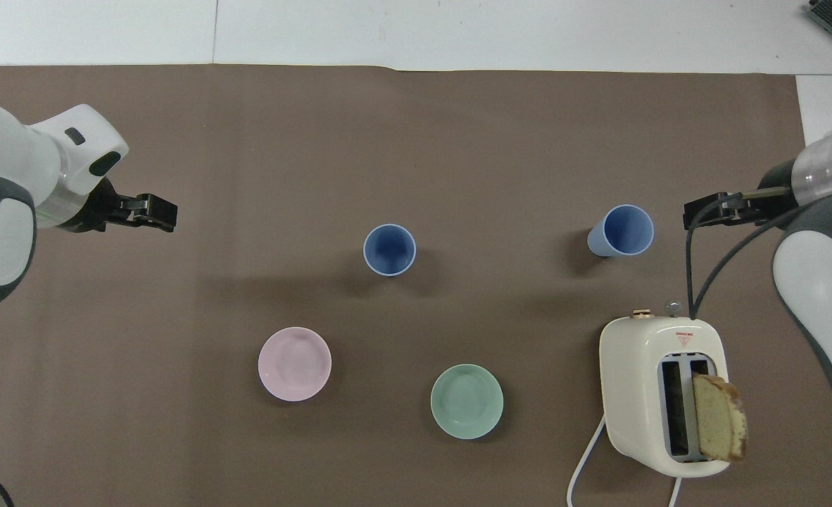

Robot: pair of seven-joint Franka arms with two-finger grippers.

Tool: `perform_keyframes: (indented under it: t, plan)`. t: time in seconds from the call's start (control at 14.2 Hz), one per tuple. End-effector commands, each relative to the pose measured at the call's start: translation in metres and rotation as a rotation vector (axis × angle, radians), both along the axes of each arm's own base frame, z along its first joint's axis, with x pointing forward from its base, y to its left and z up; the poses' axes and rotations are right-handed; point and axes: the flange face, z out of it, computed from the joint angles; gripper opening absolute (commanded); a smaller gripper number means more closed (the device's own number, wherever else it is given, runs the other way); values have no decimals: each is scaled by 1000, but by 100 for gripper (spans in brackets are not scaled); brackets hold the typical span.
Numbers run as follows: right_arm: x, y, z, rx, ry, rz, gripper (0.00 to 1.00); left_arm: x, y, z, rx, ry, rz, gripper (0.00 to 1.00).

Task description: Stack blue cups with both arms

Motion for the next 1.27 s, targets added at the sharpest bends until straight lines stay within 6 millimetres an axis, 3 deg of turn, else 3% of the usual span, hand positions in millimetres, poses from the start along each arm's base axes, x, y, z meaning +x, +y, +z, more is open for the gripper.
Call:
perform_keyframes:
  t: [0.0,0.21,0.49,0.98,1.05,1.12,1.2]
  plan:
    - [15,2,-47,2,2,-15,100,-11,10,25,8,-10,-61,100]
    - [21,-1,-95,2,18,-20,100,-15,6,67,9,-21,-65,100]
    - [23,-2,-132,3,46,-17,100,-27,16,112,8,-42,-39,100]
    - [19,-2,-157,2,61,-10,100,-51,31,159,14,-27,7,100]
    - [19,-2,-157,2,61,-11,77,-55,35,164,14,-37,14,100]
    - [19,-2,-157,2,61,-19,45,-57,36,167,12,-54,20,100]
    - [19,-2,-157,2,61,-20,33,-57,36,167,13,-56,20,100]
